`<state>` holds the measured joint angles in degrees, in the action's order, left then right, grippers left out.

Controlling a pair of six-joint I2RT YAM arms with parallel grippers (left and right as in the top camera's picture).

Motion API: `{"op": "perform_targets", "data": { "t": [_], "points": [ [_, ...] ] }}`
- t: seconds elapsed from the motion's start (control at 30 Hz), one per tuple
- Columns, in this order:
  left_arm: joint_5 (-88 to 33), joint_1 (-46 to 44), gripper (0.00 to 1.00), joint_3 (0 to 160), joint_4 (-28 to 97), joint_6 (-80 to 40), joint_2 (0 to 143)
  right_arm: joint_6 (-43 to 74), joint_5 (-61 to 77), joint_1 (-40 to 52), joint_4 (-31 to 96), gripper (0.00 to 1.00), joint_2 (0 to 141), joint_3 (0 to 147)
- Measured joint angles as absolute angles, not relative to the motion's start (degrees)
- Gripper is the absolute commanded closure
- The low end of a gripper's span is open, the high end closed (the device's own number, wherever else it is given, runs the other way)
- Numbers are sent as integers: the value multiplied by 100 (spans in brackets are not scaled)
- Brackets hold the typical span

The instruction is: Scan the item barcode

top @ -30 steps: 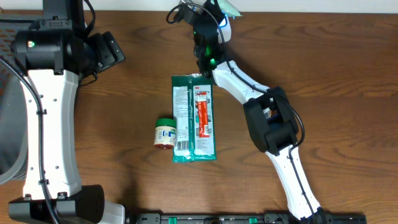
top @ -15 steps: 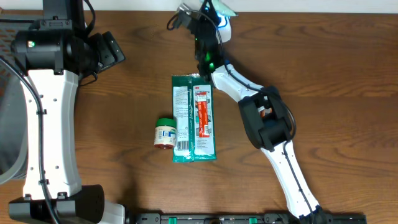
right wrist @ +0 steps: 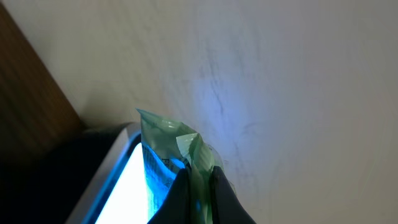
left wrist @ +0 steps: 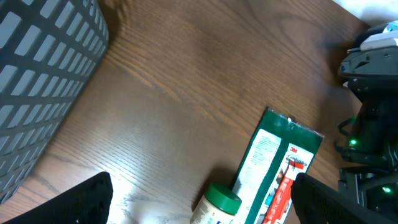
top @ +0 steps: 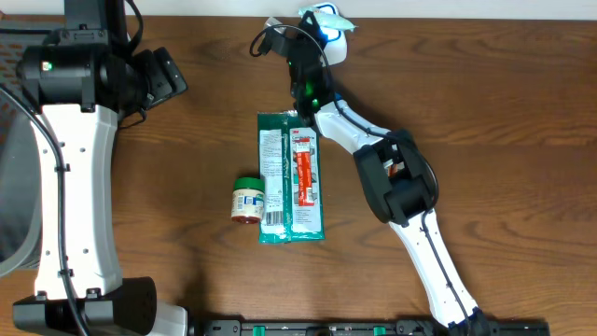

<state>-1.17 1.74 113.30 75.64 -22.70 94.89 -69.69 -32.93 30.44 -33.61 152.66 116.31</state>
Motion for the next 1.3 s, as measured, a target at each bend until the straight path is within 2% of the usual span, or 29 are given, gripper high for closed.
{"op": "perform_targets", "data": {
  "t": [0.53, 1.3],
  "points": [
    [-117, 174, 8, 11330, 7564, -2270, 9489, -6928, -3229, 3076, -3339, 99, 15264, 11633],
    [-117, 174, 8, 11330, 7564, -2270, 9489, -6082, -3308, 3336, -3522, 99, 15266, 11633]
  ]
}}
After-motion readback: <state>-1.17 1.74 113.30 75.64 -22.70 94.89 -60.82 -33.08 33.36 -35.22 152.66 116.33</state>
